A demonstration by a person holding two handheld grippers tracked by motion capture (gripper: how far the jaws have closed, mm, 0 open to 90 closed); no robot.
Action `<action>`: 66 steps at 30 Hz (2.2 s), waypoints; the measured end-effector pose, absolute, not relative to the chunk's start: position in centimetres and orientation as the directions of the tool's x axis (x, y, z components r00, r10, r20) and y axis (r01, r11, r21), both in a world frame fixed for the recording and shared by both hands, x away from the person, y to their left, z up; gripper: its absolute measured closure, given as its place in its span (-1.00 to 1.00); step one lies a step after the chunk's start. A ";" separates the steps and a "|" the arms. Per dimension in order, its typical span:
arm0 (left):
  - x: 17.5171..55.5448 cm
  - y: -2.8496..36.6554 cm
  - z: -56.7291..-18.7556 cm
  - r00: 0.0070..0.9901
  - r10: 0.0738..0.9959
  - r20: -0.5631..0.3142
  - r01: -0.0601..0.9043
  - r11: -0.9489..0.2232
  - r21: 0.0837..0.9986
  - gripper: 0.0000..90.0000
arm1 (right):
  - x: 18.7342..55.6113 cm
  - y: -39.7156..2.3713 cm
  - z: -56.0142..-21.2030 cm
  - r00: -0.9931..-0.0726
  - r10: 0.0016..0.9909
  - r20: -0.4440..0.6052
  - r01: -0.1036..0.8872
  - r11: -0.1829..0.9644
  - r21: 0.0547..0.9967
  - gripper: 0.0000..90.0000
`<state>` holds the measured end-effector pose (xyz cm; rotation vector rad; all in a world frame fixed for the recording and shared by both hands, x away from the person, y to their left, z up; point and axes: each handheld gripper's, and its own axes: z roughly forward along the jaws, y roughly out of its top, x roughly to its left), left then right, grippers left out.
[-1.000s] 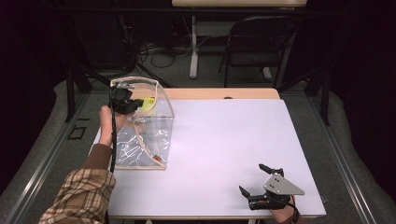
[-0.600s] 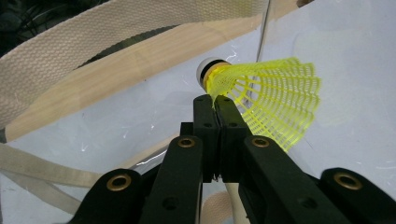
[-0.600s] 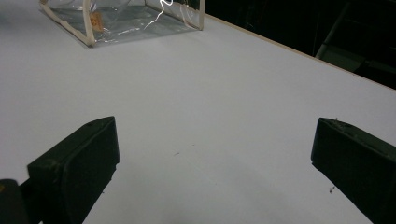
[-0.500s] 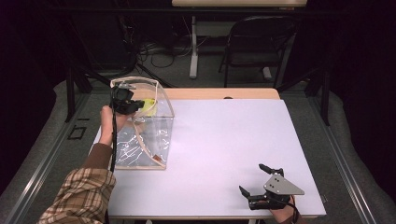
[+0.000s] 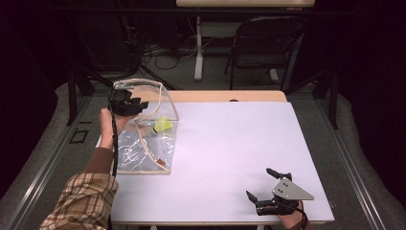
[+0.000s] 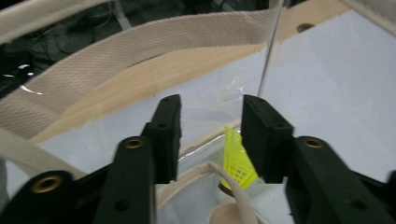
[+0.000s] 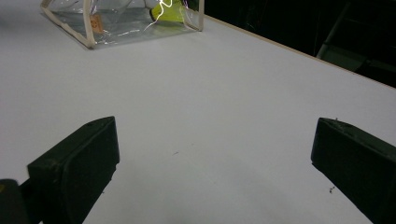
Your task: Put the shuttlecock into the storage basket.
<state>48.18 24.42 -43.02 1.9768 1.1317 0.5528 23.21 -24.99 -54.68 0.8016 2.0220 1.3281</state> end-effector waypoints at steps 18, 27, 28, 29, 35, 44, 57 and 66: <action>45.0 25.3 -41.0 0.507 0.862 0.006 0.476 -0.286 0.831 -0.80 | 23.1 -24.8 -54.6 -0.644 0.750 -0.151 0.164 0.328 0.930 -0.99; 42.3 25.1 -40.6 0.515 0.856 0.037 0.447 -0.305 0.841 -0.99 | 23.1 -24.7 -54.6 -0.642 0.751 -0.156 0.161 0.330 0.930 -0.99; 41.9 25.2 -40.6 0.514 0.857 0.041 0.440 -0.305 0.845 -0.99 | 23.1 -24.8 -54.6 -0.642 0.751 -0.155 0.161 0.330 0.930 -0.99; 41.5 25.2 -40.6 0.513 0.857 0.044 0.436 -0.305 0.846 -0.99 | 23.1 -24.8 -54.6 -0.641 0.751 -0.156 0.161 0.330 0.930 -0.99; 39.2 25.3 -40.6 0.514 0.856 0.059 0.410 -0.306 0.859 -0.99 | 23.0 -24.7 -54.5 -0.642 0.751 -0.155 0.161 0.330 0.930 -0.99; 35.7 25.0 -40.8 0.524 0.846 0.097 0.354 -0.320 0.879 -1.00 | 23.0 -24.7 -54.5 -0.642 0.751 -0.155 0.162 0.331 0.930 -0.99; 32.3 24.9 -41.9 0.520 0.846 0.118 0.307 -0.315 0.898 -1.00 | 23.1 -24.7 -54.6 -0.642 0.751 -0.154 0.162 0.329 0.930 -0.99; 30.1 24.9 -43.4 0.516 0.846 0.133 0.280 -0.314 0.907 -1.00 | 23.1 -24.7 -54.6 -0.643 0.750 -0.156 0.161 0.332 0.930 -0.99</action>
